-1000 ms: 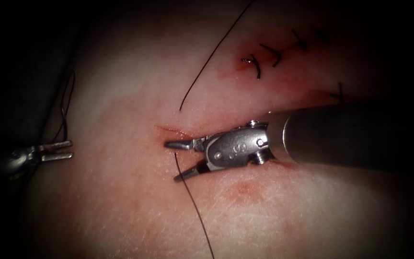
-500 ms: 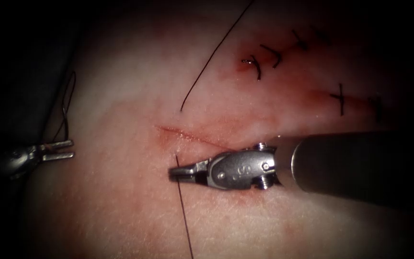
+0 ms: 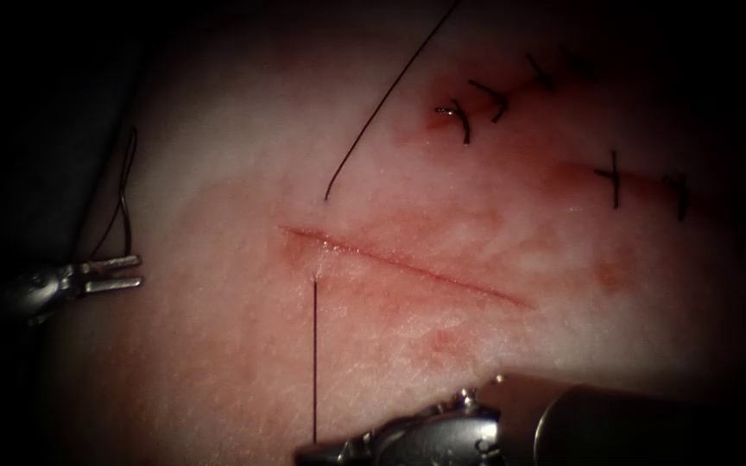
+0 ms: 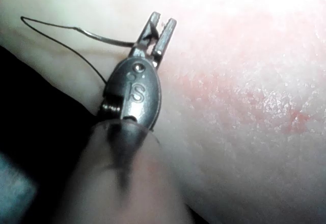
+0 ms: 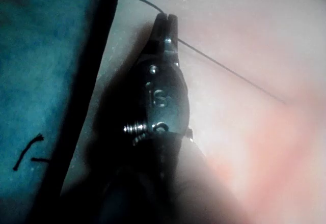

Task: Wound Closure
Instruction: Pick up suture proximal to wound and pull distally with right hand. Repeat until only a short tail remains above wound.

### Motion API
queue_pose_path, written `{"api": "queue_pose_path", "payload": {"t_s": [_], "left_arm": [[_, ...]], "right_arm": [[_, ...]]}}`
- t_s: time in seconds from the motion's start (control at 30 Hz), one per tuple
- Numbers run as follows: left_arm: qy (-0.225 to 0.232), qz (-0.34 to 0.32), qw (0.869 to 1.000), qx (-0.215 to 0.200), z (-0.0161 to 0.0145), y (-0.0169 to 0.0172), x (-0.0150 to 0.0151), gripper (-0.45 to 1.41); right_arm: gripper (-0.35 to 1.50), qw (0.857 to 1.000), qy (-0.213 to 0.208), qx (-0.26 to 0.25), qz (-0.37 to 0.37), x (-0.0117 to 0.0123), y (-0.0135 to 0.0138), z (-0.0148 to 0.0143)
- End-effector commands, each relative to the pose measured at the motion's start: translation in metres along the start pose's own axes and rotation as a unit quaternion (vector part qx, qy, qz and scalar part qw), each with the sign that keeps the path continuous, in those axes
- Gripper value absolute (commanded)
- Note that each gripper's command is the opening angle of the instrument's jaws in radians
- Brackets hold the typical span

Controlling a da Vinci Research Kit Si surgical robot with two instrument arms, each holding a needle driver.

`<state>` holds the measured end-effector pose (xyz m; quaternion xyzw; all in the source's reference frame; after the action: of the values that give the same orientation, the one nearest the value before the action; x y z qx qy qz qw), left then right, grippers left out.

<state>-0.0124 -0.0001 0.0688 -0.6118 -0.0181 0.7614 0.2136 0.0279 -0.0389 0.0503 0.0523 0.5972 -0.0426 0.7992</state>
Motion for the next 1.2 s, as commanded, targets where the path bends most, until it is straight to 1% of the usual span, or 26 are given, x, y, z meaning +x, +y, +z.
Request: {"api": "queue_pose_path", "payload": {"t_s": [0.03, 0.07, 0.1, 0.13, 0.23, 0.3, 0.33, 0.37, 0.4, 0.43, 0.5, 0.53, 0.6, 0.8, 0.83, 0.97, 1.0, 1.1, 1.2], "left_arm": [[0.004, -0.001, 1.000, -0.005, 0.0006, 0.0002, -0.0008, -0.45], [0.005, -0.001, 1.000, -0.006, 0.0006, 0.0001, -0.0007, -0.45], [0.005, -0.001, 1.000, -0.006, 0.0006, 0.0001, -0.0007, -0.45], [0.006, -0.001, 1.000, -0.008, 0.0006, 0.0001, -0.0007, -0.45], [0.006, -0.001, 1.000, -0.008, 0.0007, 0.0001, -0.0007, -0.45], [0.007, -0.001, 1.000, -0.009, 0.0007, 0.0001, -0.0007, -0.45], [0.006, -0.001, 1.000, -0.010, 0.0007, 0.0001, -0.0007, -0.45], [0.006, -0.001, 1.000, -0.010, 0.0007, 0.0001, -0.0007, -0.45], [0.006, -0.001, 1.000, -0.010, 0.0007, 0.0001, -0.0007, -0.45], [0.006, -0.001, 1.000, -0.010, 0.0007, 0.0001, -0.0007, -0.45], [0.006, -0.001, 1.000, -0.010, 0.0007, 0.0001, -0.0007, -0.45], [0.006, -0.001, 1.000, -0.010, 0.0007, 0.0002, -0.0007, -0.45], [0.006, -0.001, 1.000, -0.010, 0.0008, 0.0002, -0.0007, -0.45], [0.006, -0.001, 1.000, -0.010, 0.0008, 0.0002, -0.0007, -0.45], [0.006, -0.001, 1.000, -0.010, 0.0008, 0.0002, -0.0007, -0.45], [0.006, -0.001, 1.000, -0.010, 0.0007, 0.0002, -0.0007, -0.45], [0.006, -0.001, 1.000, -0.010, 0.0007, 0.0003, -0.0007, -0.45], [0.006, -0.001, 1.000, -0.011, 0.0006, 0.0002, -0.0007, -0.45], [0.007, -0.001, 1.000, -0.012, 0.0005, 0.0001, -0.0007, -0.45]], "right_arm": [[-0.35, 1.000, 0.004, 0.007, 0.010, 0.0004, -0.0022, 0.0011], [-0.35, 1.000, 0.006, 0.010, 0.012, 0.0006, -0.0028, 0.0011], [-0.35, 1.000, 0.006, 0.010, 0.012, 0.0006, -0.0028, 0.0011], [-0.35, 1.000, 0.008, 0.015, 0.014, 0.0011, -0.0041, 0.0013], [-0.35, 0.999, 0.012, 0.022, 0.019, 0.0016, -0.0055, 0.0013], [-0.35, 0.999, 0.015, 0.025, 0.020, 0.0017, -0.0053, 0.0012], [-0.08, 0.999, 0.015, 0.024, 0.019, 0.0017, -0.0050, 0.0011], [0.37, 0.999, 0.014, 0.024, 0.016, 0.0016, -0.0045, 0.0010], [0.37, 0.999, 0.014, 0.024, 0.016, 0.0016, -0.0045, 0.0010], [1.04, 0.999, 0.027, 0.008, 0.024, 0.0015, -0.0029, 0.0005], [1.31, 0.999, 0.043, -0.015, 0.020, 0.0012, -0.0009, -0.0002], [1.36, 0.998, 0.047, -0.023, 0.020, 0.0010, 0.0000, -0.0005], [1.40, 0.998, 0.047, -0.032, 0.016, 0.0006, 0.0023, -0.0013], [1.38, 0.998, 0.035, -0.053, -0.012, -0.0008, 0.0086, -0.0029], [1.38, 0.998, 0.032, -0.056, -0.018, -0.0012, 0.0099, -0.0031], [1.36, 0.997, 0.022, -0.067, -0.024, -0.0028, 0.0132, -0.0032], [1.36, 0.997, 0.018, -0.071, -0.030, -0.0037, 0.0140, -0.0030], [1.38, 0.997, 0.019, -0.070, -0.031, -0.0042, 0.0141, -0.0030], [1.41, 0.997, 0.022, -0.066, -0.037, -0.0040, 0.0128, -0.0036]]}}
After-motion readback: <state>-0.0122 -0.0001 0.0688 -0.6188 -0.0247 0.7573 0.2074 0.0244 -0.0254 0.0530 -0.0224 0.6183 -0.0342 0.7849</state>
